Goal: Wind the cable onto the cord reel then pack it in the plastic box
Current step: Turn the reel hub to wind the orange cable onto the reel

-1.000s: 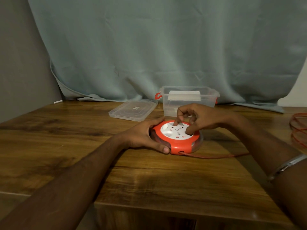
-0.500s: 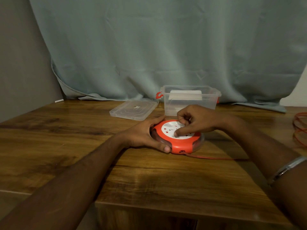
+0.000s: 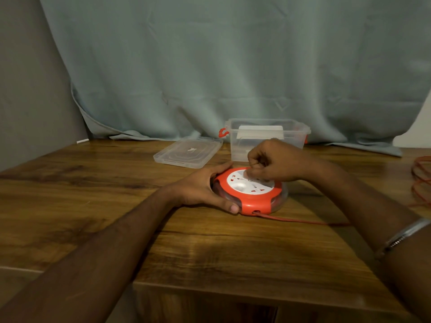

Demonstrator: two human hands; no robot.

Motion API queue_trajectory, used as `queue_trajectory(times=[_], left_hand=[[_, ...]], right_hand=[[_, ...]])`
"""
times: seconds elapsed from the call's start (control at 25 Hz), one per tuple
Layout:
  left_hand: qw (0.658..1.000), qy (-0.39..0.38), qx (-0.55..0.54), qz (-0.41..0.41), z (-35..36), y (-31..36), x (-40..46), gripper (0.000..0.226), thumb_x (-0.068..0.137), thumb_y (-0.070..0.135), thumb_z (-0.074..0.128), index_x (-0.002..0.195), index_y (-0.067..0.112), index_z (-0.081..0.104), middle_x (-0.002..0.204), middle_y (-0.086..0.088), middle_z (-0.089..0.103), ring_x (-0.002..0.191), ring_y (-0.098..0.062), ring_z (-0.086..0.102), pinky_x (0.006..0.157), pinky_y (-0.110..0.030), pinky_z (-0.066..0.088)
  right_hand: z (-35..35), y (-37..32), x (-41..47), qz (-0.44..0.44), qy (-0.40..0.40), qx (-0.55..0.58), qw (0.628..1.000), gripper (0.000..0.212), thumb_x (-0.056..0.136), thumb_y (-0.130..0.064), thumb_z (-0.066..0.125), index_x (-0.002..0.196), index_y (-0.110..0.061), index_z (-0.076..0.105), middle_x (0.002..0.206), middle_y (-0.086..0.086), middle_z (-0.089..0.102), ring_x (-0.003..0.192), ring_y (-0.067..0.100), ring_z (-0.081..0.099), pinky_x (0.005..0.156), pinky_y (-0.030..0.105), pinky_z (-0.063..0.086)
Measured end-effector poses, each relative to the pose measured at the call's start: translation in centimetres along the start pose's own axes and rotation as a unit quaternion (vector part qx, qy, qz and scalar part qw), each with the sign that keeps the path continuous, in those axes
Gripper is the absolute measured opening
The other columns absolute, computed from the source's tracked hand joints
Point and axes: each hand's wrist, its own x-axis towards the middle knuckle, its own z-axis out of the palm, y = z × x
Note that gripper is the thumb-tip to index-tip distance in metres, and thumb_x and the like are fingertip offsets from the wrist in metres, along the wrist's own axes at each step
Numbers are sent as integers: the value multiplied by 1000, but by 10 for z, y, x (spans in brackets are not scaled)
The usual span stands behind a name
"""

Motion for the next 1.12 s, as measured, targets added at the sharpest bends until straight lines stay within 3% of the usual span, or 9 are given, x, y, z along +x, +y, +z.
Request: queue_trajectory(times=[0.04,0.16,0.28,0.44,0.64,0.8,0.88,1.0,1.12], left_hand=[[1000,-2,-2,-1,0,0,0,141,49,62,95,166,31,21,164,14,36,141,0,39,108,-10,32],[1000,-14,-3,-6,-1,-2,2,134,60,50,98,166,31,19,164,12,36,134,2,42,97,-1,34],[1000,-11,-1,-8,-1,-2,1,134,60,48,99,166,30,19,166,11,34,138,0,40,100,-3,33],[1000,-10,-6,-8,0,-1,1,143,49,62,94,166,31,18,167,12,31,143,-2,36,111,-16,31],[1000,-9,0,-5,-1,-2,2,142,48,67,94,165,37,19,167,14,31,141,-2,36,106,-14,31],[1000,-7,-2,-8,-1,-1,1,141,47,67,94,164,38,20,165,14,35,142,-5,40,114,-22,34],[1000,-2,-6,-6,-1,-1,1,141,47,66,95,164,37,22,162,14,39,141,-4,42,116,-24,35],[1000,-5,-9,-4,-1,-1,0,138,50,63,95,164,37,22,160,16,39,137,-1,44,107,-16,37],[1000,1,-14,5,-1,-1,0,137,49,63,94,164,36,24,150,27,41,121,19,45,92,2,35]], right_hand=[[-4,1,-2,-3,-9,25,1000,20,84,-10,79,76,-21,64,78,-8,69,63,-4,61,60,16,44],[-9,6,-6,16,-73,74,994,40,76,11,75,107,-14,65,118,-3,71,70,-27,57,56,4,45],[-9,13,-3,24,-103,97,990,43,77,16,72,110,-10,62,125,6,73,64,-25,58,52,3,45],[-11,17,-3,31,-98,92,990,45,76,8,80,108,-14,56,120,0,75,76,-16,65,51,8,46],[-10,16,-5,32,-85,79,993,48,75,-4,87,99,-23,50,113,2,75,65,-21,59,53,9,45],[-6,13,-4,24,-70,48,996,40,73,-20,91,90,-26,55,96,-2,73,92,6,68,67,29,51],[-3,12,-2,16,-66,36,997,33,74,-26,90,79,-25,57,80,-7,69,82,10,65,66,33,48],[4,10,1,14,-71,35,997,39,80,-31,87,60,-22,54,55,-14,57,62,0,57,63,29,43],[9,8,0,21,-60,43,997,49,83,-37,84,50,-21,51,46,-12,53,51,2,52,64,34,44]])
